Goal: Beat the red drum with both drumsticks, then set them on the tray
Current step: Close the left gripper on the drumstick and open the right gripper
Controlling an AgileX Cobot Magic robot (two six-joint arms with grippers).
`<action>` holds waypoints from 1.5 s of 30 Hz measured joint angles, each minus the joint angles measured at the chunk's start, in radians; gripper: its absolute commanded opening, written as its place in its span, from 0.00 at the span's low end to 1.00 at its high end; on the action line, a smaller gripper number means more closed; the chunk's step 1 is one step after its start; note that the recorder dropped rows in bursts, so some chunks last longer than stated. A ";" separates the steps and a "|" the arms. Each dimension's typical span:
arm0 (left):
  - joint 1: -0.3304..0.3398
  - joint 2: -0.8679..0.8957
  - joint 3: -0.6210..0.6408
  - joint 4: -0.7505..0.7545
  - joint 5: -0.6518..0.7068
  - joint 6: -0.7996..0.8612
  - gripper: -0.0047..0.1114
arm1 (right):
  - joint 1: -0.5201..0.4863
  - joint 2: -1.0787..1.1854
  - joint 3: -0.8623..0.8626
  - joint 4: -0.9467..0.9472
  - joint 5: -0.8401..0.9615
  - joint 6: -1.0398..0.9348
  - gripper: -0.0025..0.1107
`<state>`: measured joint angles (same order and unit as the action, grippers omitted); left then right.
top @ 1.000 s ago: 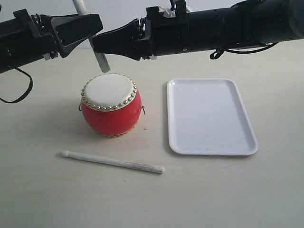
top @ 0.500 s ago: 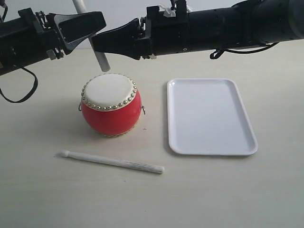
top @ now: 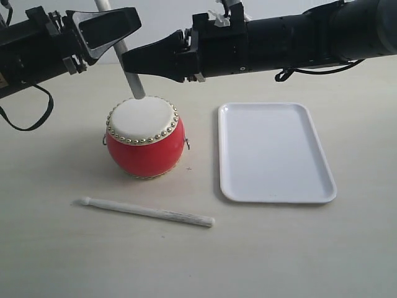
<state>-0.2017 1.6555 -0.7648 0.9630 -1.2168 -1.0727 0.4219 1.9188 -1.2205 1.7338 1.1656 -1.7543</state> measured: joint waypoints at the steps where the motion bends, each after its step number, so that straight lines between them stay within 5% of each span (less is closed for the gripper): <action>1: 0.000 0.000 0.000 0.000 0.000 -0.001 0.56 | 0.000 0.000 0.000 0.000 0.000 0.000 0.02; 13: -0.002 0.000 0.000 -0.002 0.000 -0.052 0.19 | 0.000 0.000 0.000 0.000 -0.022 0.004 0.02; 25: -0.002 0.000 0.000 -0.006 0.002 -0.078 0.42 | 0.002 0.000 0.000 0.000 -0.022 0.004 0.02; 37: -0.002 0.000 0.000 0.004 0.002 -0.090 0.42 | 0.002 0.000 0.000 0.000 -0.022 0.004 0.02; 39: -0.002 0.000 0.000 0.006 0.002 -0.090 0.36 | 0.002 0.000 0.000 0.000 -0.022 0.004 0.02; 43: -0.002 0.000 0.000 0.008 0.002 -0.105 0.07 | 0.002 0.000 0.000 0.000 -0.022 0.004 0.02; 45: -0.002 0.000 0.000 0.008 0.004 -0.105 0.04 | 0.002 0.000 0.000 0.000 -0.022 0.004 0.02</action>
<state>-0.2033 1.6555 -0.7648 0.9712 -1.2125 -1.1779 0.4236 1.9188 -1.2205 1.7338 1.1436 -1.7505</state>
